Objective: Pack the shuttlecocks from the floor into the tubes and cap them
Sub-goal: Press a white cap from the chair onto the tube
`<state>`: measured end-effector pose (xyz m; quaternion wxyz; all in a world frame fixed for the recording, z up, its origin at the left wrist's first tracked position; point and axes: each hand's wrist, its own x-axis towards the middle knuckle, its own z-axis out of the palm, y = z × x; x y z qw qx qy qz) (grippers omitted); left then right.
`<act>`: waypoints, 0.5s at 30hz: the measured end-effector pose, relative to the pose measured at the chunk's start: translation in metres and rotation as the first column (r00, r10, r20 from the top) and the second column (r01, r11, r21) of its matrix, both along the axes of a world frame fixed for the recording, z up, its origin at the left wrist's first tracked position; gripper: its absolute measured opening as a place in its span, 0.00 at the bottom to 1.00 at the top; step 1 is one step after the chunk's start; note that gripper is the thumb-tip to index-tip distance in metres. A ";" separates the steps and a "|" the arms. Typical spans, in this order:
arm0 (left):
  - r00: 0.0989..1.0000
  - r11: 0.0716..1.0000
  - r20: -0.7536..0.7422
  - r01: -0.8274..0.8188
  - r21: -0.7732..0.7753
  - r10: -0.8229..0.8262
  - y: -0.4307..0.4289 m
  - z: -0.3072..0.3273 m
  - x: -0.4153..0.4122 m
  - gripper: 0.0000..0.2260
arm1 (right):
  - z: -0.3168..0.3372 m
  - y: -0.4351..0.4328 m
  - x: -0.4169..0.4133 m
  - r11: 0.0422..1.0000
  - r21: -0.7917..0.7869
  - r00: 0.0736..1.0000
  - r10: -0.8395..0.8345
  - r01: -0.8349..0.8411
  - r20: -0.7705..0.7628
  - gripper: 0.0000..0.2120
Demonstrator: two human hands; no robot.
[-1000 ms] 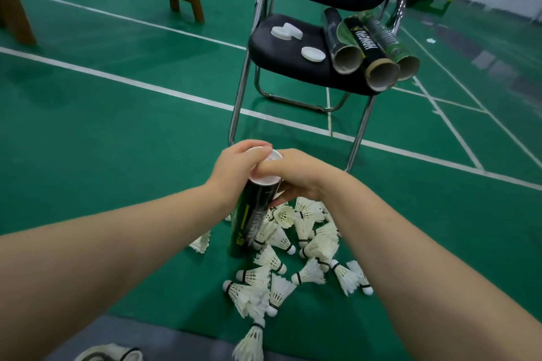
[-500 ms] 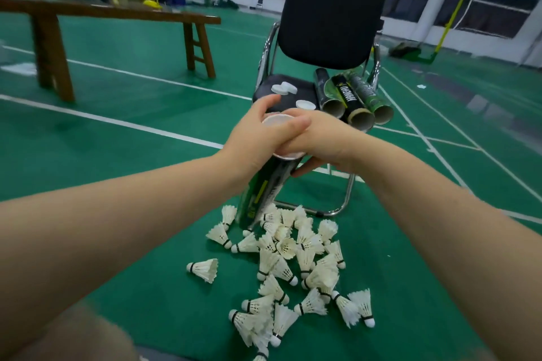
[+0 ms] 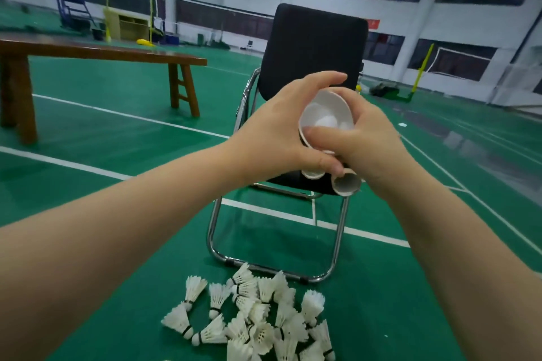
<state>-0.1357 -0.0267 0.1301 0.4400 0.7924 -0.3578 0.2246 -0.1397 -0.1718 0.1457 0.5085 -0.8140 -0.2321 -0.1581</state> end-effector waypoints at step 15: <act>0.980 0.965 0.163 -0.145 0.219 0.111 -0.032 -0.053 0.184 0.41 | -0.062 -0.030 0.163 0.975 -0.058 0.965 -0.204 0.216 0.163 0.22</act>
